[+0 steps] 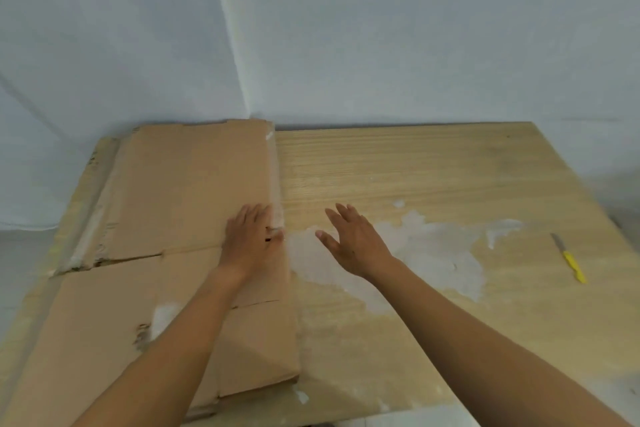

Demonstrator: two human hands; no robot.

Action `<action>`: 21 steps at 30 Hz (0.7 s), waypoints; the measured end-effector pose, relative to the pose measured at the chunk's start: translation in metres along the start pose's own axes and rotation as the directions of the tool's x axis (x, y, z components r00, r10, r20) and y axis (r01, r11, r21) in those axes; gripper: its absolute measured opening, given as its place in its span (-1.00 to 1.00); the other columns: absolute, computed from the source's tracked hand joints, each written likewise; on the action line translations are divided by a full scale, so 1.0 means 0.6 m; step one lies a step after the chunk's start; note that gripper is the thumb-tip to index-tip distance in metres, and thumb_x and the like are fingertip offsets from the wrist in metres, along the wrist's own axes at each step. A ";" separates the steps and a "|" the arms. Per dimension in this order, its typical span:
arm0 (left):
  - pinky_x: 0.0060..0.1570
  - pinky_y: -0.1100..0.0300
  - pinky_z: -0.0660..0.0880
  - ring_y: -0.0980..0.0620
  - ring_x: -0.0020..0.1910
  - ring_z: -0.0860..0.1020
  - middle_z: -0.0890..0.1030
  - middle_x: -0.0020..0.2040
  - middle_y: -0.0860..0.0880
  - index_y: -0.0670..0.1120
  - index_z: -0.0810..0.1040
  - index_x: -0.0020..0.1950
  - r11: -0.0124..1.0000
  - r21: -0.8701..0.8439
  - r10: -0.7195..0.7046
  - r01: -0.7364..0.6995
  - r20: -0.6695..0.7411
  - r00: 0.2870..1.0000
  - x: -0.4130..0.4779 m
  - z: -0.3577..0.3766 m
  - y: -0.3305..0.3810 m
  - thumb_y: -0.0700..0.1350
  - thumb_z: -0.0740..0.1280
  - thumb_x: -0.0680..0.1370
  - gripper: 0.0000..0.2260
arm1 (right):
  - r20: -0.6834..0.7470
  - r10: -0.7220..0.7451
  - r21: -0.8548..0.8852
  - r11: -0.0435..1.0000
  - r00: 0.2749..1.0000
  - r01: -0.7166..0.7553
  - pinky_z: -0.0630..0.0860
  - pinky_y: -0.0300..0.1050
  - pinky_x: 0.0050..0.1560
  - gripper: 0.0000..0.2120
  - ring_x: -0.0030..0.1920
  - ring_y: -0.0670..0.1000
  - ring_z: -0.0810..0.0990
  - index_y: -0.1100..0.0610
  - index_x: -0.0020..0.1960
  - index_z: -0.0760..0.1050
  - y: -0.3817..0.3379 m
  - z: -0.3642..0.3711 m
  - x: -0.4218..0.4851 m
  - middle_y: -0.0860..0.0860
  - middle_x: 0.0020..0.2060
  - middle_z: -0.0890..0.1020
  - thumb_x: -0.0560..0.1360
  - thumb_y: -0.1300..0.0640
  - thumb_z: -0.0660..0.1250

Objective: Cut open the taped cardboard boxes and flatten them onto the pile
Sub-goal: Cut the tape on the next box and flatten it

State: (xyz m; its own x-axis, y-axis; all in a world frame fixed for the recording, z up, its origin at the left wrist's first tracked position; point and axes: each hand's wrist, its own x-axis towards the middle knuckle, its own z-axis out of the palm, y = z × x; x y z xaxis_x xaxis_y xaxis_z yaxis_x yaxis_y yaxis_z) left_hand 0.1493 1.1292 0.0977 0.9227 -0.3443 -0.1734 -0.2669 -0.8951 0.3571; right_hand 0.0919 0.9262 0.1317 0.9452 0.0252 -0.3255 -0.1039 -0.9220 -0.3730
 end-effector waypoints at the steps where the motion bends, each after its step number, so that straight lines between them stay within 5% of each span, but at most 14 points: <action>1: 0.40 -0.03 0.18 -0.14 0.45 0.24 0.35 0.45 -0.11 -0.12 0.30 0.46 0.998 -0.024 0.053 -0.053 -0.003 0.999 0.004 0.003 0.028 0.23 0.05 0.55 -0.40 | -0.011 0.034 0.015 0.999 0.999 -0.034 -0.05 0.00 0.50 -0.41 0.54 0.07 -0.09 0.08 0.55 0.00 0.021 -0.008 -0.014 0.06 0.55 -0.01 0.62 -0.18 -0.03; 5: 0.41 0.08 0.16 -0.06 0.46 0.26 0.37 0.44 -0.07 -0.11 0.32 0.47 0.975 -0.045 0.218 -0.218 -0.017 0.976 0.013 0.024 0.164 0.10 0.17 0.62 -0.52 | -0.068 0.180 0.080 0.981 0.981 -0.174 0.00 0.01 0.50 -0.39 0.54 0.07 -0.05 0.09 0.55 -0.01 0.124 -0.043 -0.091 0.07 0.55 0.00 0.62 -0.19 -0.01; 21: 0.36 0.08 0.27 -0.06 0.40 0.34 0.41 0.41 -0.09 -0.10 0.31 0.48 0.835 0.009 0.548 -0.550 0.068 0.833 -0.118 0.161 0.697 0.15 0.18 0.61 -0.49 | -0.323 0.462 0.311 0.876 0.826 -0.369 0.15 0.00 0.45 -0.41 0.50 0.11 0.12 0.13 0.53 0.11 0.519 -0.119 -0.494 0.13 0.50 0.18 0.61 -0.16 0.06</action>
State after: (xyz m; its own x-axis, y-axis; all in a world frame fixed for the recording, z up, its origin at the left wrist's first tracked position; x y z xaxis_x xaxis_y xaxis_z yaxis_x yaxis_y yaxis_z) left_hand -0.0546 0.7518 0.1709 0.6037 -0.7971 -0.0111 -0.7330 -0.5605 0.3854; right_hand -0.1987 0.6038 0.1740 0.8326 -0.5300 -0.1610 -0.5357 -0.6967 -0.4771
